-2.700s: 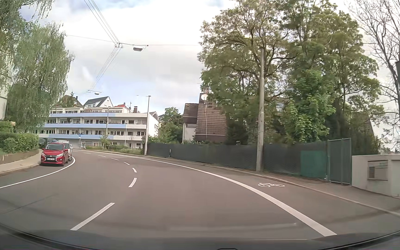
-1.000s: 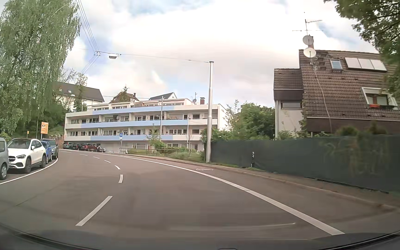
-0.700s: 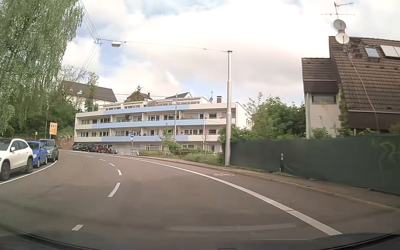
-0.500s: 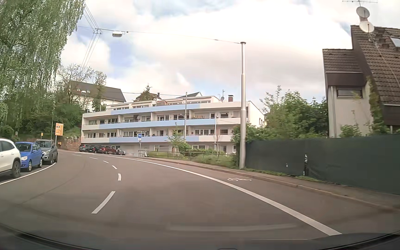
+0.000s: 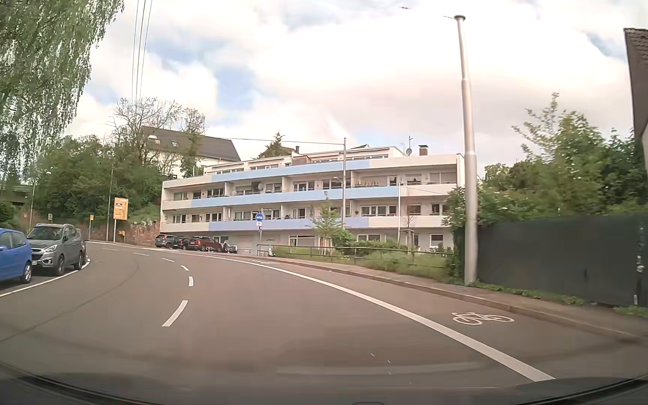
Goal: Follow the waypoints while adhering to traffic rules and regulations
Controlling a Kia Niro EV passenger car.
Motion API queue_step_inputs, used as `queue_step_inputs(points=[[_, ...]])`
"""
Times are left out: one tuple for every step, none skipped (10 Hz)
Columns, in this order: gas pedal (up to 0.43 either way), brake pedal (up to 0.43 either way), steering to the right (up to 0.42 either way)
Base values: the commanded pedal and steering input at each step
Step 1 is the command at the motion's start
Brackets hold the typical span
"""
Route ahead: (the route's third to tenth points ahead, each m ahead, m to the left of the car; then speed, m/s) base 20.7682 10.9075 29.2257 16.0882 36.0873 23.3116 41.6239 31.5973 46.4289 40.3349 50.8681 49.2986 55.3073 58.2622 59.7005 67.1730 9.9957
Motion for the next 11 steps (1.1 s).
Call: queue_step_inputs(points=[[0.130,0.000,-0.092],[0.138,0.000,-0.093],[0.138,0.000,-0.094],[0.138,0.000,-0.092],[0.138,0.000,-0.090],[0.138,0.000,-0.089],[0.150,0.000,-0.087],[0.150,0.000,-0.086],[0.150,0.000,-0.086],[0.150,0.000,-0.089],[0.150,0.000,-0.093]])
